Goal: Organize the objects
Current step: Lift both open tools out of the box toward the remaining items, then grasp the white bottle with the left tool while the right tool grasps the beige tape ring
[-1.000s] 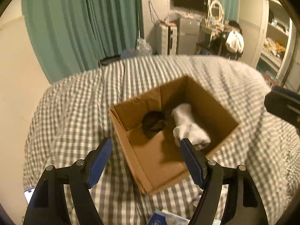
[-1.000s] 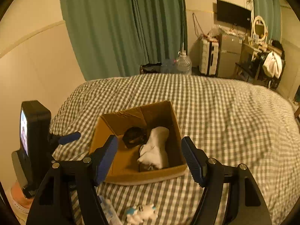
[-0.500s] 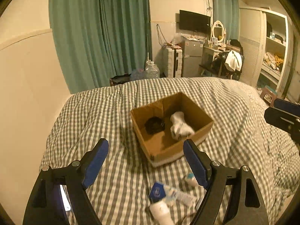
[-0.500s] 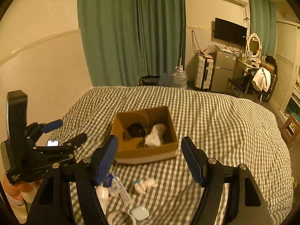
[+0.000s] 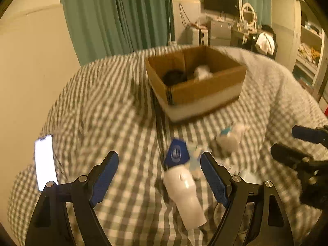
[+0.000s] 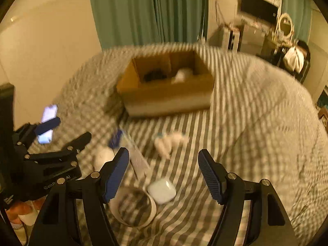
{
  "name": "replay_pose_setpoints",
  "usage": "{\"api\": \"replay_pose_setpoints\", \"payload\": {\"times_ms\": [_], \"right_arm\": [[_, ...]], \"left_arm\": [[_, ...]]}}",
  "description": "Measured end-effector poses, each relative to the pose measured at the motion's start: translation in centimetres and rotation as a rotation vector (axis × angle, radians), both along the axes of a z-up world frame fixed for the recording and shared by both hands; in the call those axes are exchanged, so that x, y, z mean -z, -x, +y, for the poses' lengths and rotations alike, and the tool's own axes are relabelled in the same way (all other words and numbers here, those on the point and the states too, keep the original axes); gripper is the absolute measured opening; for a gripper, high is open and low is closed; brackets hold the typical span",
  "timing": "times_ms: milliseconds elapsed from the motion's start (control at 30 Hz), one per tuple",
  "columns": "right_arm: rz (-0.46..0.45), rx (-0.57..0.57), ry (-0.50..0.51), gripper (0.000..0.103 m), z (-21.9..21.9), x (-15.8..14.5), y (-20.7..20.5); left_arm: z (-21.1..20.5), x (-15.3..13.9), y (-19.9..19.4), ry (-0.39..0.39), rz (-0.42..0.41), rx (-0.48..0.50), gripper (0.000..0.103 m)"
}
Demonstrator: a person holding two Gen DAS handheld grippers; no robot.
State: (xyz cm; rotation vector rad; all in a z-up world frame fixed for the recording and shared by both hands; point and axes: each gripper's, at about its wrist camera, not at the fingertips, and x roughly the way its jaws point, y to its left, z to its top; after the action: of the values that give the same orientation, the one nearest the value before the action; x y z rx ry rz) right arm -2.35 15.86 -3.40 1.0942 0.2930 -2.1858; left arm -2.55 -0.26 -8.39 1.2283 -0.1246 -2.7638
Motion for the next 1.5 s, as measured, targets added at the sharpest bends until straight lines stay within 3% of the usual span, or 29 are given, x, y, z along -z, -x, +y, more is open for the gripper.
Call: {"api": "replay_pose_setpoints", "payload": {"times_ms": [167,333,633,767,833,967,1100,1267,1500], "right_arm": [[-0.089,0.003,-0.076,0.069,-0.7,5.7,0.6],[-0.162,-0.020,-0.145,0.059,-1.4,9.4,0.8],[-0.161,-0.076,-0.102,0.054,-1.0,8.5,-0.5],[-0.180,-0.131,-0.143,0.054,-2.0,9.4,-1.6],[-0.191,-0.140,-0.162,0.046,-2.1,9.9,-1.7],[-0.197,-0.147,-0.168,0.013,-1.9,10.2,-1.9],[-0.185,-0.126,-0.152,0.009,-1.2,9.8,-1.9],[-0.135,-0.082,-0.149,0.010,-0.3,8.7,-2.4],[-0.100,-0.073,-0.128,0.010,0.5,7.1,-3.3]], "left_arm": [[0.3,3.1,-0.1,-0.001,-0.039,0.031,0.085],[0.5,5.9,0.8,0.001,-0.122,0.050,0.085],[1.2,7.2,1.0,0.019,-0.157,0.075,0.085],[1.5,7.5,1.1,0.024,-0.155,0.082,0.085],[1.5,7.7,1.1,0.029,-0.162,0.087,0.083],[1.7,8.0,1.2,0.033,-0.177,0.101,0.073],[1.8,8.1,1.1,0.027,-0.176,0.109,0.059],[1.6,8.3,1.3,-0.011,-0.183,0.101,0.051],[0.7,6.9,0.2,-0.100,-0.170,0.101,0.048]]}}
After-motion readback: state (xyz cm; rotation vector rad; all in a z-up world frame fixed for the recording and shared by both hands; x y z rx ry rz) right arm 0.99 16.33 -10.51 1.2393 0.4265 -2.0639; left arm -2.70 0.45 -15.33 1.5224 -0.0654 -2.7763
